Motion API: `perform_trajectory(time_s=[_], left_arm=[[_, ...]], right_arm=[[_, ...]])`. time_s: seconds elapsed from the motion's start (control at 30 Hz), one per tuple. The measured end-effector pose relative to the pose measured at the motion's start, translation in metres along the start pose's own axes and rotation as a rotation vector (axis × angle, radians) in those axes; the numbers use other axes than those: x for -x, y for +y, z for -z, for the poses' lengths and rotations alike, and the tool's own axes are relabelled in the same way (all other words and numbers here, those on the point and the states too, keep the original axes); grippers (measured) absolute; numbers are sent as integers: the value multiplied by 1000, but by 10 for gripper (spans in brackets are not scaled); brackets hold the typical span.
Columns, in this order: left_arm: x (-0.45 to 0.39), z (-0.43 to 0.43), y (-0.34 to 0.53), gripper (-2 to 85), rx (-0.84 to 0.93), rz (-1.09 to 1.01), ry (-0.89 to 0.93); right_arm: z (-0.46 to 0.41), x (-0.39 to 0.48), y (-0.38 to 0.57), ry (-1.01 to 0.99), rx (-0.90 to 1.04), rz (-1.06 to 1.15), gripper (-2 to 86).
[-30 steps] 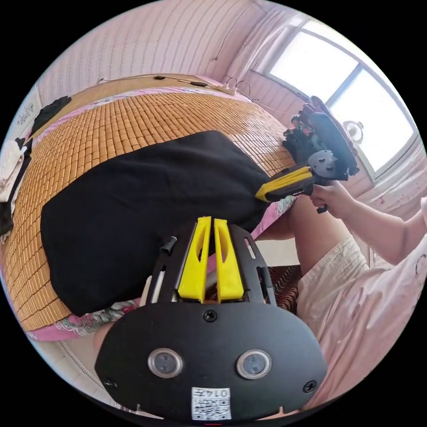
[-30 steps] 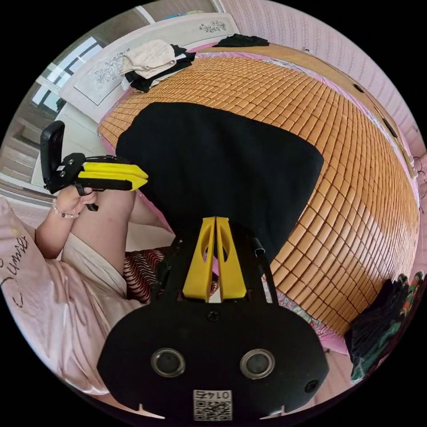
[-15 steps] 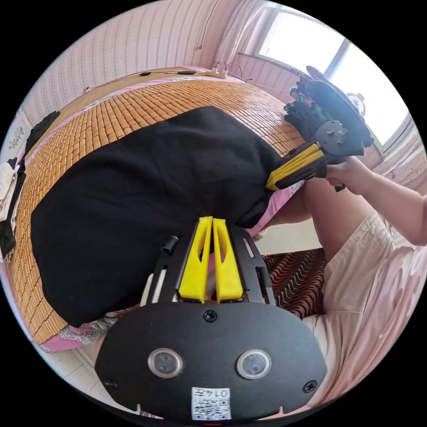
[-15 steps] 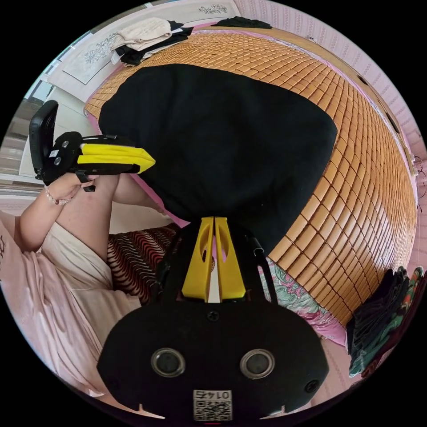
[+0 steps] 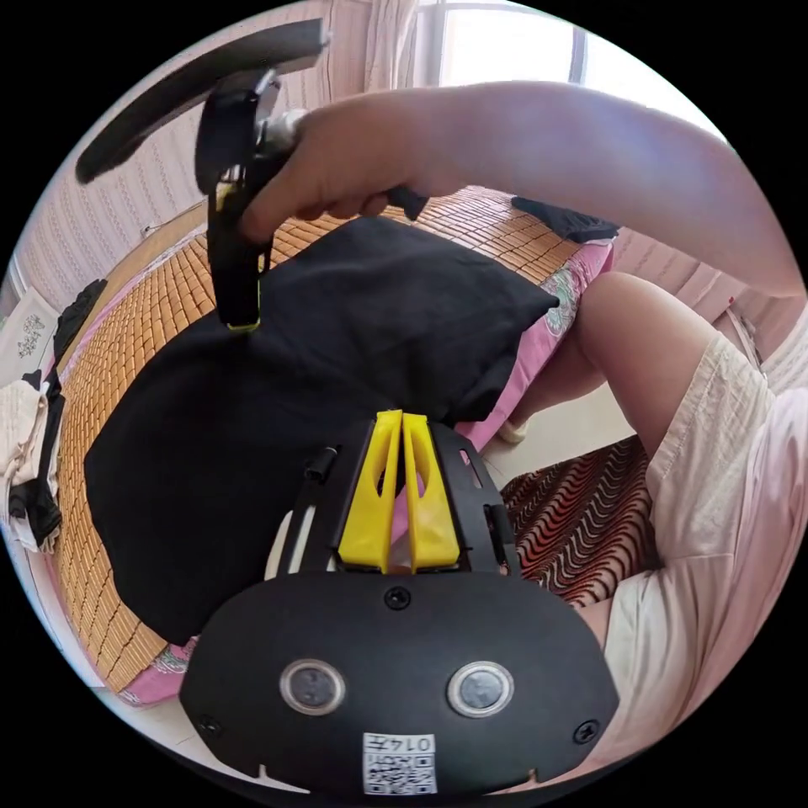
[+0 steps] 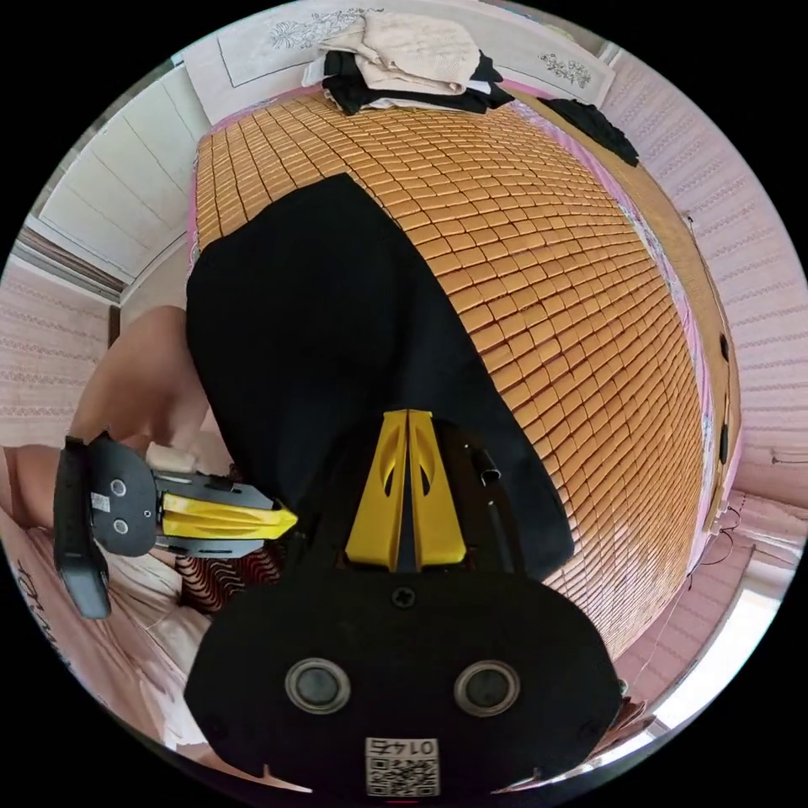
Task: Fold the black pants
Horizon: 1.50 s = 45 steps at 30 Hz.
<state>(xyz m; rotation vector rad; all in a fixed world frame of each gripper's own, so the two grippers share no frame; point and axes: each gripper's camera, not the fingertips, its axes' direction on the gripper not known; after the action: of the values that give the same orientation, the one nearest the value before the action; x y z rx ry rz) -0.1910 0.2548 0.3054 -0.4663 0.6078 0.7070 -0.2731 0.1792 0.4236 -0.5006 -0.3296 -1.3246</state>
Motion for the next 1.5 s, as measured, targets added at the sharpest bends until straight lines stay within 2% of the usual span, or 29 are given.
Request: perform_trajectory(time_s=[0.03,0.1,0.23,0.4,0.5,0.63,0.8,0.97,1.13,1.27,1.33,1.5], left_arm=[[0,-2,0,-10,1,5,10],[1,-4,0,-10,-12,15,19],[3,-11,-2,-10,-4,30,60],[-2,-17,-5,-10,-5,22,50],[-4,-20,-7,-10,-3,29,53],[-4,-25,-10,-10,-4,61,78],[-11,-30,-17,-10,10,53,69],[-21,-34,-25,-10,20,50,53],[-14,-23,-34,-10,-6,138,84],[-18,-38,-41,-10,90,116,7],[-21,-41,-44,-10,109,137,16],[-38,-43,-58,-10,209,19,32]], right_arm=[[-24,3,-18,-17,113,32,-5],[-26,3,-32,-4,98,27,-5],[-23,-6,-70,-81,232,104,-5],[-39,-23,-114,-120,292,64,-5],[-47,-26,-139,-167,396,124,-4],[-54,-15,-162,-122,470,227,-4],[-59,4,-176,-13,507,318,-3],[-64,-2,-186,-55,551,296,-3],[-66,0,-182,-30,552,297,-2],[-68,4,-175,17,564,315,-2],[-69,6,-167,43,573,329,-2],[-68,-6,-147,6,561,290,-2]])
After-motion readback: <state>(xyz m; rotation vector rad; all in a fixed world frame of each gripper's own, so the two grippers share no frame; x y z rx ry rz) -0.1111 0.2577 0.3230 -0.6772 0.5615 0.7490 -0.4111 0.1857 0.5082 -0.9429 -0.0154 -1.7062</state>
